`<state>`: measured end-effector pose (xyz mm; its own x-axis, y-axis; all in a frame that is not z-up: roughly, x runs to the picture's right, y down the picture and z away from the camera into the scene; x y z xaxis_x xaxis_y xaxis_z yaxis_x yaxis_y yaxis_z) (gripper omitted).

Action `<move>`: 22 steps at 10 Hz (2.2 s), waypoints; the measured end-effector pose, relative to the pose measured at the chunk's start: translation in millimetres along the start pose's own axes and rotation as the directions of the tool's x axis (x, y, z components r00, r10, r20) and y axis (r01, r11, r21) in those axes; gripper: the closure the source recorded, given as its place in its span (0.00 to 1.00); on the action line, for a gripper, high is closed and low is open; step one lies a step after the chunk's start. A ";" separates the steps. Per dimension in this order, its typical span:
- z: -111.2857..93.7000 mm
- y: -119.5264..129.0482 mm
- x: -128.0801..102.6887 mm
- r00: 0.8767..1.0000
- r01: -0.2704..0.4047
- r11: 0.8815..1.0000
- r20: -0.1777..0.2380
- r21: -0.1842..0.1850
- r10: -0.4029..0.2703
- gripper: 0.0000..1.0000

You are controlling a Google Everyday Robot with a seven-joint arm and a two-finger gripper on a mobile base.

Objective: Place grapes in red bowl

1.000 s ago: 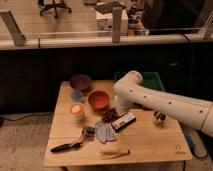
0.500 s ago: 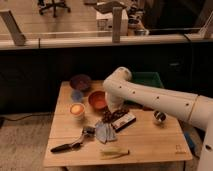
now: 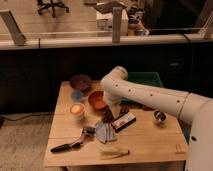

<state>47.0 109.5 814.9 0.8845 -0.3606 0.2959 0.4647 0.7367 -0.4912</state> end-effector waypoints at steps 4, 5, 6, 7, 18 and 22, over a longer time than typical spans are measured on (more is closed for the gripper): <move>-0.2 11.9 10.5 0.997 -0.080 0.997 -0.001 0.017 0.080 0.20; -0.5 13.8 11.4 0.995 -0.102 0.995 -0.003 0.021 0.102 0.20; 0.0 15.2 13.4 0.991 -0.132 0.991 -0.003 0.022 0.132 0.20; 2.8 16.6 15.9 0.987 -0.162 0.987 0.000 0.015 0.162 0.20; 38.3 6.6 22.0 0.947 -0.316 0.945 0.023 -0.086 0.319 0.20; 59.2 1.3 20.9 0.945 -0.320 0.938 0.022 -0.134 0.326 0.30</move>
<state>63.7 136.8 869.0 0.9865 -0.0886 0.1376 0.1583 0.7295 -0.6655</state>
